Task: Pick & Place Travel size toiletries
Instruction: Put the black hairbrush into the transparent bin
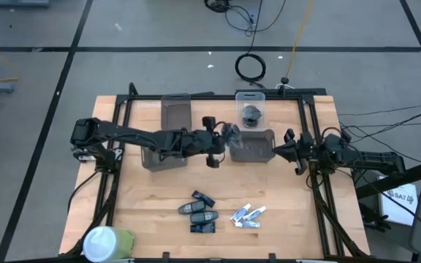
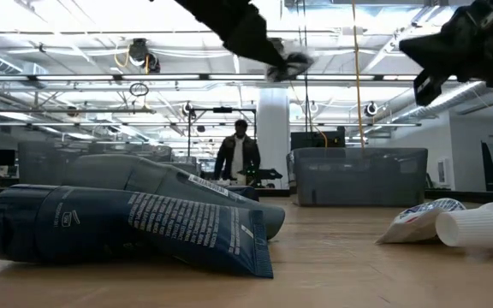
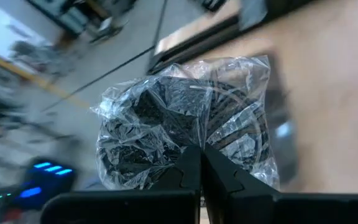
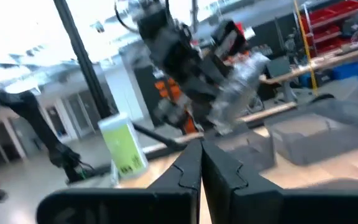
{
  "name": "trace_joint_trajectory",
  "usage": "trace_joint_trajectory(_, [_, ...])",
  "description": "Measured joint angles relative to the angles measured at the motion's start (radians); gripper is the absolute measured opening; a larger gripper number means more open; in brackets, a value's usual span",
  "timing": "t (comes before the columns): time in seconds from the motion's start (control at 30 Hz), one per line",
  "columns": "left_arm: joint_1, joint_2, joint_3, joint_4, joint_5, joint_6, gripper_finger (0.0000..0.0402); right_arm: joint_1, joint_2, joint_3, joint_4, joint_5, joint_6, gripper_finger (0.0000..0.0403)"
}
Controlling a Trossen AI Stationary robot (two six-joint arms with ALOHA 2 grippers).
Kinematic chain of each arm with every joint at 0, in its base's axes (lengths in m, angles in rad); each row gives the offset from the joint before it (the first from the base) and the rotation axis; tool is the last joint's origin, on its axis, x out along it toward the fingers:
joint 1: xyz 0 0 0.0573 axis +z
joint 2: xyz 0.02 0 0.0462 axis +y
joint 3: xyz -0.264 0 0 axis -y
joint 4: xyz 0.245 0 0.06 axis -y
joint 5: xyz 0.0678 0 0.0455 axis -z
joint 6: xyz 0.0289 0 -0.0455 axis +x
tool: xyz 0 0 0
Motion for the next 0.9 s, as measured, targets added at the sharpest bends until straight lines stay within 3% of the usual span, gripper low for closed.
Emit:
trace_joint_trajectory(0.23, [-0.032, 0.000, 0.000, -0.118, -0.248, 0.158, 0.0000, -0.002, 0.001, 0.000, 0.024, 0.035, -0.136, 0.0004])
trace_joint_trajectory(0.37, [-0.039, 0.000, 0.000, -0.109, -0.270, 0.188, 0.0000, -0.002, 0.027, 0.000, 0.020, 0.169, -0.178, 0.0004])
trace_joint_trajectory(0.53, [-0.038, 0.011, 0.000, -0.071, -0.267, 0.241, 0.0000, -0.002, 0.170, 0.000, 0.091, 0.293, -0.159, 0.0015])
trace_joint_trajectory(0.77, [-0.034, 0.046, 0.000, 0.004, -0.265, 0.333, 0.0000, -0.002, 0.466, 0.000, 0.424, 0.297, -0.098, 0.0119])
trace_joint_trajectory(0.9, [-0.034, 0.059, -0.001, 0.030, -0.265, 0.367, 0.0000, -0.002, 0.629, 0.018, 0.541, 0.372, -0.054, 0.0187])
